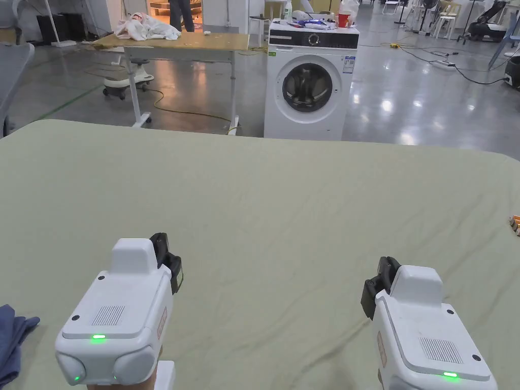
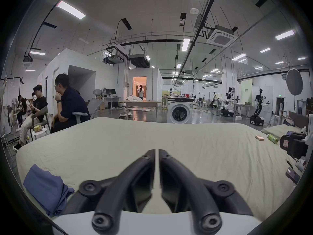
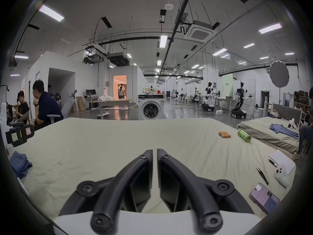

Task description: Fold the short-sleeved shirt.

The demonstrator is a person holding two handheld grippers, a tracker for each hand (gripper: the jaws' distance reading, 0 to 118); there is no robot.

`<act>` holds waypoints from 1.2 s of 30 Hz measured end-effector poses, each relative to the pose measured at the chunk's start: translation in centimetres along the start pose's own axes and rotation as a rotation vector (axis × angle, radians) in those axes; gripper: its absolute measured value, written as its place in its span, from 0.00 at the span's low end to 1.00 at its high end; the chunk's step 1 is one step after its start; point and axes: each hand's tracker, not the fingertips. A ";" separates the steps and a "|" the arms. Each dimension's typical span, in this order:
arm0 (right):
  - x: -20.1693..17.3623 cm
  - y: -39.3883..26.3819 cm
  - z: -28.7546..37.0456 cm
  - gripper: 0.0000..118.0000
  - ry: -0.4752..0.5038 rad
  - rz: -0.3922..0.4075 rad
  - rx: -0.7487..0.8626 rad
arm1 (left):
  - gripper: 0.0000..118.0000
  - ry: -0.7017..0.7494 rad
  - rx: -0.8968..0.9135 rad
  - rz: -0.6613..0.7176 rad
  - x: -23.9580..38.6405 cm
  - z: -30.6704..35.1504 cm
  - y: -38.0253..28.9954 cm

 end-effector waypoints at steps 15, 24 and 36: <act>-0.2 0.2 0.3 0.89 -0.030 0.029 0.055 | 0.75 0.006 0.021 -0.012 0.2 0.3 0.2; 0.2 0.3 -0.1 0.91 -0.027 0.022 0.039 | 0.77 0.028 0.022 -0.054 -0.1 0.6 0.5; 0.7 0.6 -1.3 0.91 -0.041 -0.116 -0.025 | 0.78 0.020 0.020 -0.043 -0.4 0.3 0.4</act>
